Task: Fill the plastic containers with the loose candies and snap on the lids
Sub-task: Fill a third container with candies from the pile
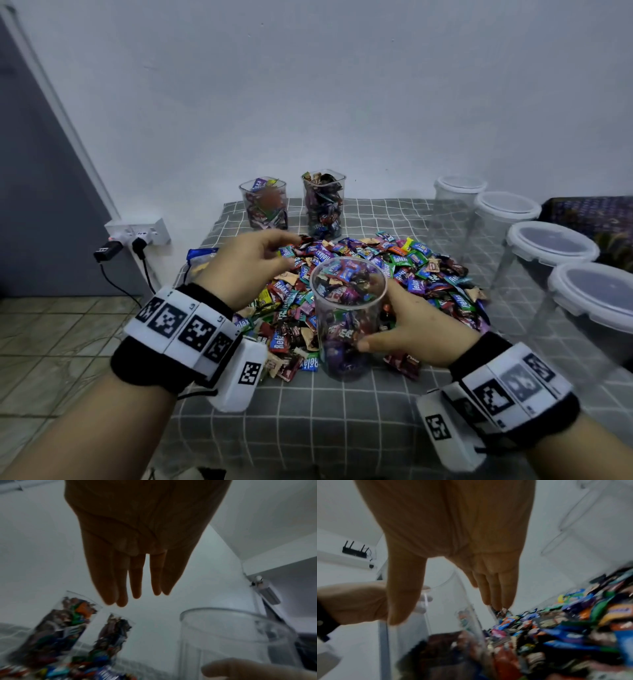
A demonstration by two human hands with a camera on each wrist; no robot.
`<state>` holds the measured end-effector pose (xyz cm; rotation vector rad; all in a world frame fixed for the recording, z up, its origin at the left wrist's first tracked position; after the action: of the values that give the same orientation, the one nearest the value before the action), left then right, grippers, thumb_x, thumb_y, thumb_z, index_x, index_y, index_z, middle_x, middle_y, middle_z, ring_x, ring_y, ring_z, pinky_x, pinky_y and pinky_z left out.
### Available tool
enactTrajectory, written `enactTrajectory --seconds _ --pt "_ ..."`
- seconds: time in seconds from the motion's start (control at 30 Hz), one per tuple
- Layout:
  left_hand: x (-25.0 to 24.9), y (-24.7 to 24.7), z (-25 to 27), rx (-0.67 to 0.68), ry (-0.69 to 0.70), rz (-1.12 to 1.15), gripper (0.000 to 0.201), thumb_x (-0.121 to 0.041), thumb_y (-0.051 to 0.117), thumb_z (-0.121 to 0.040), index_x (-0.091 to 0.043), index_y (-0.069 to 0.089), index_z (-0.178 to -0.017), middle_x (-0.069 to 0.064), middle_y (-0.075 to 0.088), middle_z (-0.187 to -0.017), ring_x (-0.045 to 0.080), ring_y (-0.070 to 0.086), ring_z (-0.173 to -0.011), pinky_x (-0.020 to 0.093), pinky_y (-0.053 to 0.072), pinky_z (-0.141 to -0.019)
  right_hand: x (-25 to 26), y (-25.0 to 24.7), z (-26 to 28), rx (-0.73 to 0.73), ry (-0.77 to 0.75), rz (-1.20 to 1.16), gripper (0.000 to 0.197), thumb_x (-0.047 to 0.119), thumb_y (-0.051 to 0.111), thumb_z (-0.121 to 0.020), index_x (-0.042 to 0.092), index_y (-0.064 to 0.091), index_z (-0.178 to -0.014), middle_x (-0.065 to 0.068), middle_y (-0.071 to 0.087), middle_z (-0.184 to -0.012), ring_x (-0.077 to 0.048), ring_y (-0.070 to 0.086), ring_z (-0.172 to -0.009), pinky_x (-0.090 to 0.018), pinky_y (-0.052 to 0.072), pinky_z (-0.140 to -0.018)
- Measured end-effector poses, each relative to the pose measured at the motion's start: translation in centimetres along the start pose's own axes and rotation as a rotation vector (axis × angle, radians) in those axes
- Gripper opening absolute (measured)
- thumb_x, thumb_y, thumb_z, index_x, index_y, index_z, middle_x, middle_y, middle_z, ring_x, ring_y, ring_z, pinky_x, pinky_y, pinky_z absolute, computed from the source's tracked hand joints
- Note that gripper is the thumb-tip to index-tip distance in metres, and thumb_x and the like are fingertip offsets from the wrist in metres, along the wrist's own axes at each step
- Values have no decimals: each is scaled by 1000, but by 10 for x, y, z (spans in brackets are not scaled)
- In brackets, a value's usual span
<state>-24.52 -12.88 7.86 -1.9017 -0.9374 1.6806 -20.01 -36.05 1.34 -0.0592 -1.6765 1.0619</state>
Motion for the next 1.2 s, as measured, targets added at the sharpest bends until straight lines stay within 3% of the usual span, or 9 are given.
enactTrajectory --seconds 0.1,0.23,0.33,0.43,0.53,0.63,0.87,1.07,1.2 --pt "17 8 1 172 -127 -288 44 -33 66 -85 -38 52 -127 -2 61 -123 14 58 -103 26 45 -87 -13 -7 -1 69 93 307 101 39 80 -66 20 22 -146 1 36 -146 -15 35 -134 -33 31 -111" --pt "38 33 2 413 -278 -462 83 -39 74 -77 -32 27 -146 1 37 -149 21 41 -131 32 38 -104 -23 -18 0 169 268 551 106 40 74 -74 17 5 -150 -3 20 -154 -21 31 -137 -33 32 -109" --pt "51 49 3 556 -361 -548 104 -44 78 -70 -36 10 -149 3 25 -154 24 40 -131 36 39 -105 -30 -18 -1 227 331 637 114 46 76 -70 17 1 -151 -4 14 -156 -23 31 -137 -34 34 -109" --pt "53 57 3 645 -383 -643 112 -46 77 -70 -39 -2 -149 8 4 -159 32 28 -139 42 34 -110 -34 -16 -2 277 347 680 117 50 75 -69 18 -3 -151 -3 7 -158 -22 26 -140 -31 33 -109" --pt "50 61 0 703 -362 -676 114 -46 77 -70 -41 -7 -147 10 0 -159 34 18 -142 45 31 -111 -35 -14 -7 310 355 720 119 54 74 -68 22 -6 -150 -3 2 -159 -24 22 -142 -33 31 -111" --pt "47 64 0 723 -336 -676 108 -43 75 -74 -42 -5 -147 11 1 -158 32 19 -142 42 29 -110 -36 -10 -12 332 347 766 117 56 74 -67 28 -3 -150 -3 8 -159 -26 28 -140 -36 35 -108" --pt "53 66 -7 579 -196 -696 78 -30 70 -82 -38 27 -146 0 51 -136 21 50 -121 32 44 -95 -34 -7 -20 284 263 844 81 35 67 -82 32 21 -148 -6 47 -136 -25 47 -123 -31 43 -95" --pt "54 62 -12 467 -193 -664 46 -27 66 -86 -30 54 -130 -2 62 -123 18 55 -113 29 45 -92 -29 -7 -21 183 216 836 44 33 55 -90 27 50 -134 -4 59 -127 -23 53 -118 -31 46 -94" --pt "55 60 -12 426 -195 -660 28 -26 65 -87 -29 66 -114 -4 64 -118 16 58 -108 28 47 -91 -26 -8 -19 147 195 830 36 31 53 -92 24 56 -127 -3 61 -123 -22 55 -115 -28 45 -91"
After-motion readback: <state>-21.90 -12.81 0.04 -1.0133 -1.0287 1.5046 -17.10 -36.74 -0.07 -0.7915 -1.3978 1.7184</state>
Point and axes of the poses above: each hand's wrist, its own z-axis away from the middle knuckle, its own y-axis out of the palm, x = y × z, the point moved 1 cm from there along -z, towards the middle knuckle
